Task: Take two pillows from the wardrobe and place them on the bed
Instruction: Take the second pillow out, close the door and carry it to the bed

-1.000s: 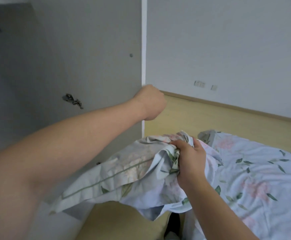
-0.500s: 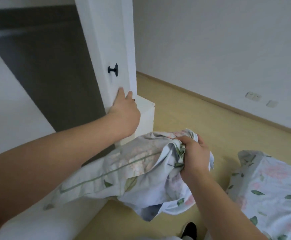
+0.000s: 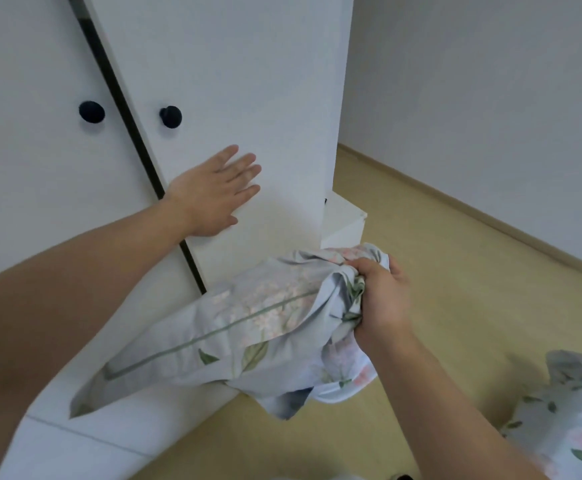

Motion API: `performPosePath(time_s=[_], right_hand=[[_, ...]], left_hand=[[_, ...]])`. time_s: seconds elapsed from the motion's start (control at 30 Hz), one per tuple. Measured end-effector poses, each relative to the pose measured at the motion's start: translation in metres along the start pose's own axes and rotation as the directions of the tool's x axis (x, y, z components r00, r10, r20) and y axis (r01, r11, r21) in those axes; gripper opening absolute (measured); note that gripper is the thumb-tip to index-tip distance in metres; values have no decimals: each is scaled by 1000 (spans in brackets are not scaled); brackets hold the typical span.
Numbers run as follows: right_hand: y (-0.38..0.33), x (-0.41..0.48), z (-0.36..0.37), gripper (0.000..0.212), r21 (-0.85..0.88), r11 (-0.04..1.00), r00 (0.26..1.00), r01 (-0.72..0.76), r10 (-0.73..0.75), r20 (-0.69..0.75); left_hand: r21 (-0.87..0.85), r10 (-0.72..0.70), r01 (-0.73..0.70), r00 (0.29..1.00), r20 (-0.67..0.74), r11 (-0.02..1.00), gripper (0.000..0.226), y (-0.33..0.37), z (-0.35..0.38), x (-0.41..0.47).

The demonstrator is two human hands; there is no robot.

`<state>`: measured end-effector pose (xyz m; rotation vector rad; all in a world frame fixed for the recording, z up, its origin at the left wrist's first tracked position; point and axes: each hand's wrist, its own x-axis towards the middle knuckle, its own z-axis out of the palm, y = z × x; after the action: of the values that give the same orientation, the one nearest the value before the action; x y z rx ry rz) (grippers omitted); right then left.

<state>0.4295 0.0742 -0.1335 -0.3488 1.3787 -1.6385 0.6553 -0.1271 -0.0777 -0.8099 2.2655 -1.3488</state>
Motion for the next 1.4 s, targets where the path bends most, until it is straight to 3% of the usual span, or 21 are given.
performPosePath(time_s=[0.07, 0.13, 0.3, 0.4, 0.47, 0.5, 0.6, 0.67, 0.7, 0.8, 0.93, 1.07, 1.13, 1.2, 1.27, 1.33, 1.4], right_hand=[[0, 4, 2, 28, -1, 1000, 1000, 2, -2, 6], [-1, 9, 1, 51, -8, 1000, 1000, -13, 13, -2], [-9, 23, -11, 67, 12, 1000, 1000, -19, 19, -7], [-15, 38, -30, 28, 26, 1000, 1000, -5, 4, 9], [-22, 49, -44, 23, 50, 999, 1000, -12, 12, -16], [-27, 56, -56, 21, 56, 998, 999, -8, 10, -33], [-39, 80, -94, 16, 84, 996, 996, -8, 15, -92], [-51, 101, -127, 16, 122, 993, 988, 1, 18, -154], [-59, 114, -146, 21, 154, 988, 981, 8, 22, -192], [-85, 152, -201, 36, 256, 966, 959, 29, 45, -278], [-136, 196, -273, 26, 293, 951, 938, 101, 8, -347], [-188, 232, -337, 28, 253, 946, 874, 203, -59, -482], [-213, 254, -372, 23, 221, 943, 831, 250, -91, -549], [-235, 275, -403, 31, 194, 934, 782, 301, -125, -611], [-257, 303, -437, 37, 164, 921, 722, 354, -158, -673], [-276, 337, -475, 36, 144, 904, 653, 403, -174, -737], [-294, 371, -511, 27, 126, 891, 590, 435, -177, -788]], left_hand=[[17, -6, 5, 1000, 17, 1000, 77, -6, 10, -1], [23, -12, 11, 1000, 27, 1000, 78, -11, 18, 1], [-44, -75, 84, 982, 172, 995, 80, -17, 22, 6], [-245, -148, 284, 877, 456, 927, 88, 4, -9, 29], [-520, -89, 469, 797, 597, 714, 85, 23, -45, 59], [-658, -2, 497, 799, 601, 565, 82, 34, -65, 79], [-896, 302, 389, 846, 440, 216, 66, 69, -124, 123], [-934, 469, 358, 825, 316, -2, 51, 95, -156, 151], [-934, 513, 352, 813, 276, -55, 47, 107, -169, 170], [-933, 565, 357, 778, 275, -38, 53, 136, -200, 226], [-872, 633, 490, 682, 366, -23, 74, 171, -238, 315], [-794, 726, 604, 574, 378, -64, 81, 202, -282, 407], [-797, 762, 603, 532, 370, -34, 86, 222, -307, 454], [-805, 779, 594, 501, 377, 8, 87, 242, -327, 496], [-792, 823, 607, 417, 386, 64, 90, 264, -350, 546], [-798, 899, 596, 298, 321, 87, 85, 289, -376, 605], [-827, 921, 562, 321, 222, 4, 57, 308, -404, 663]])
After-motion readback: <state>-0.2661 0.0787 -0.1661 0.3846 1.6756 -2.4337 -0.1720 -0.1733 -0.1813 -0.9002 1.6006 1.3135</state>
